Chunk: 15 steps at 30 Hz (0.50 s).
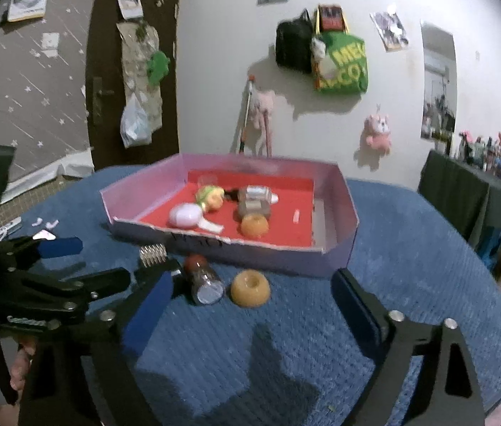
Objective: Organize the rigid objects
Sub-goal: 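Grasp the black cylinder with the left tool while the right tool grasps another amber ring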
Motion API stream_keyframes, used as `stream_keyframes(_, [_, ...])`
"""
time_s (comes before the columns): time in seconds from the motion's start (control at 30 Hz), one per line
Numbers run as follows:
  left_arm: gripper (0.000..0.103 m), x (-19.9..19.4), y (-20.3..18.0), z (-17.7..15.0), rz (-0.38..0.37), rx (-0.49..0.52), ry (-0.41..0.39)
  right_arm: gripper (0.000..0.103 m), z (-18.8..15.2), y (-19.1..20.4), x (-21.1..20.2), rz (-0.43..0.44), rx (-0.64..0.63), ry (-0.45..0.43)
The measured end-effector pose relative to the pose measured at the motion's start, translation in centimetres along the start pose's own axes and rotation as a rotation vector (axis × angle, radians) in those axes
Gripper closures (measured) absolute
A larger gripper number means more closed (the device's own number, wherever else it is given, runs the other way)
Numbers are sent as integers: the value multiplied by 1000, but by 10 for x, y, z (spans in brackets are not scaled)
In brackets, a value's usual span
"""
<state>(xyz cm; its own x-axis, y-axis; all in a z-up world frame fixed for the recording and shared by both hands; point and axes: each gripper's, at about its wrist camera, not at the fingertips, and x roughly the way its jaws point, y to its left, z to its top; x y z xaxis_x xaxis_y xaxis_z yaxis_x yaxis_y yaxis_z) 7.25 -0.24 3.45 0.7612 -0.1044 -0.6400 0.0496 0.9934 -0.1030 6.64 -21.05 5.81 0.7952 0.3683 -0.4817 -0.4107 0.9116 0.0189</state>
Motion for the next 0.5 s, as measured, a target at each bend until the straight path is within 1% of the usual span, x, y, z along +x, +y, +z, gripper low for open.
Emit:
stream_keyframes(0.13, [0, 7, 0, -1, -31, -9, 29, 29, -3, -9, 23, -11, 21, 115])
stream_keyframes(0.2, [0, 11, -2, -2, -21, 2, 36, 31, -4, -15, 35, 1, 35, 175])
stream_keyframes(0.27, [0, 14, -5, -3, -21, 11, 40, 32, -7, -19, 44, 13, 43, 216])
stream_keyframes(0.37, [0, 17, -6, -2, -23, 19, 42, 33, -9, -20, 53, 29, 35, 257])
stream_keyframes(0.5, [2, 23, -7, -1, -55, 16, 51, 39, -9, -18, 64, 46, 20, 293])
